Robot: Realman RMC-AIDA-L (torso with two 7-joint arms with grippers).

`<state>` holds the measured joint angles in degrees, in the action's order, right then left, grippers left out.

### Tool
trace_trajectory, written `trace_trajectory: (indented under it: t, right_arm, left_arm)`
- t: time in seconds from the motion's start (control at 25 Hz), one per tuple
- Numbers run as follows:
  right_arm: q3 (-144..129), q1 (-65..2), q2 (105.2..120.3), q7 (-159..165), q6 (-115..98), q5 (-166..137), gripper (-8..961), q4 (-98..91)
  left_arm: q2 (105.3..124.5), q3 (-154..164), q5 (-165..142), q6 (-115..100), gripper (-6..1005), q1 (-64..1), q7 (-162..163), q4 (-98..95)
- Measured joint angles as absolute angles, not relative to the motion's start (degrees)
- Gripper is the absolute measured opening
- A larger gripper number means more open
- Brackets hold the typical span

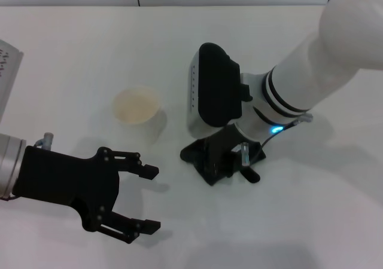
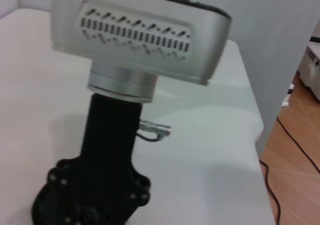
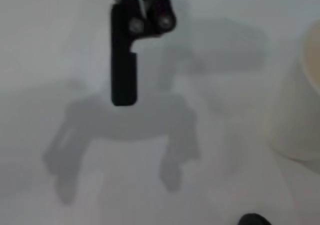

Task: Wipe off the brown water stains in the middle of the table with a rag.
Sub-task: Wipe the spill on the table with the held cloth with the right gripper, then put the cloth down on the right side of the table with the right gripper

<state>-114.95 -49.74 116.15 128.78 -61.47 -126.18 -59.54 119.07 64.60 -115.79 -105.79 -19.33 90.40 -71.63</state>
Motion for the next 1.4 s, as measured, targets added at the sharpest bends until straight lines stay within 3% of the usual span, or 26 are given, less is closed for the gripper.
trace_trajectory:
  t: [0.12, 0.48, 1.16, 1.4]
  right_arm:
    - [-113.67, -48.75, 116.00, 128.87, -62.71, -126.42, 89, -60.98]
    - [-94.41, -37.30, 115.41, 119.49, -73.94, -131.56, 98, -71.13]
    - [-83.55, -31.55, 115.35, 112.73, -79.28, -129.57, 183, -70.37]
    - [-79.97, -30.07, 115.23, 109.85, -81.37, -127.83, 424, -71.32]
  left_arm:
    - [119.00, 64.60, -115.78, -105.77, 890, -19.17, 90.35, -71.63]
    - [119.07, 62.63, -115.72, -105.72, 890, -17.96, 89.27, -71.25]
    - [119.09, 61.73, -115.15, -105.03, 889, -17.54, 88.52, -70.18]
    - [118.96, 59.36, -114.19, -104.80, 889, -17.07, 86.34, -68.51]
